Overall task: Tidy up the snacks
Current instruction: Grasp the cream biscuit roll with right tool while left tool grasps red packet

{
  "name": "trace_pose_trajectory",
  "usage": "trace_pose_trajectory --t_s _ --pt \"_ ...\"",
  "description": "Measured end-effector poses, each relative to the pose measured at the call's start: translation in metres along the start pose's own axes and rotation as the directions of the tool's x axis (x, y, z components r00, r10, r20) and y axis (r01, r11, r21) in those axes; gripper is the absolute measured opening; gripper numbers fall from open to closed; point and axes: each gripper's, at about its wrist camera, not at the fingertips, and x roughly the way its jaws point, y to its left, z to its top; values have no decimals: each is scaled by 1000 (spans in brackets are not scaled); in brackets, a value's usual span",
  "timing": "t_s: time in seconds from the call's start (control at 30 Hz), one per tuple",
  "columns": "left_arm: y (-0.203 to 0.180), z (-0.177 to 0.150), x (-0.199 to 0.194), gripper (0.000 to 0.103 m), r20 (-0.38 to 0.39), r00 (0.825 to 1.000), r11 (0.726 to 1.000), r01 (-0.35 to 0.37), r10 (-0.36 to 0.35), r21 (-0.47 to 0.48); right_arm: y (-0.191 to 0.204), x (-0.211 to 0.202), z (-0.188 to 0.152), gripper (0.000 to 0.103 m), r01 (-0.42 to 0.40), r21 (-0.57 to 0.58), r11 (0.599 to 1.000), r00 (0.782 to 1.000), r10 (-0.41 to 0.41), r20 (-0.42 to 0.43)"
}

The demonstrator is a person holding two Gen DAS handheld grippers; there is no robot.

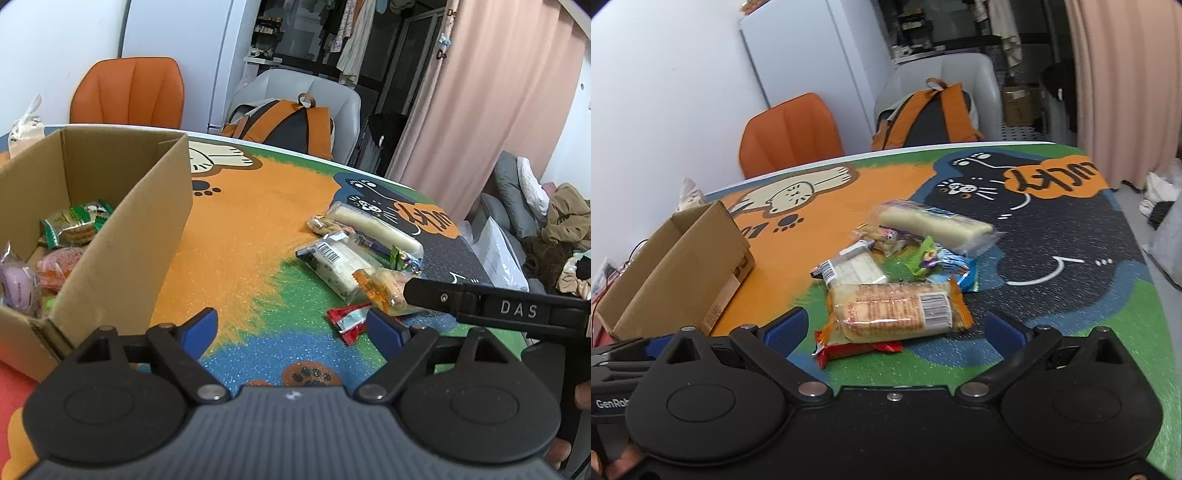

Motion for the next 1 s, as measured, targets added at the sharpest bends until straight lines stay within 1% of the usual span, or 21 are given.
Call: trace_pose_trajectory --t_s 0.2,0.43,0.53,0.6,0.67,0.73,0.77,0.8,1.0 --pt "5 0 6 82 27 1000 999 9 -8 -51 3 13 6 103 6 -35 999 1000 -7 -14" --pt "8 -1 11 80 16 1000 998 15 -14 -58 4 33 10 103 29 -68 997 998 -32 -45" --pt "8 -1 12 80 12 1000 998 19 -19 -57 3 40 9 103 38 -69 997 997 -42 -63" --pt "8 -1 13 80 10 1000 998 18 -17 -55 2 42 7 103 51 -66 997 997 -55 -60" --pt "8 -1 14 80 9 1000 998 14 -14 -55 3 42 6 98 69 -82 994 996 -74 -54" --pt "8 -1 15 80 9 1000 998 10 -9 -59 2 40 4 88 72 -88 994 996 -77 -45" --pt "7 -1 15 80 10 1000 998 7 -7 -61 1 37 4 86 70 -80 994 997 -73 -39" --pt "7 -1 16 80 11 1000 998 4 -3 -61 0 36 4 81 72 -77 994 996 -75 -37" --pt "5 -1 18 80 15 1000 998 -9 10 -60 -8 26 2 78 90 -58 994 996 -92 -24"
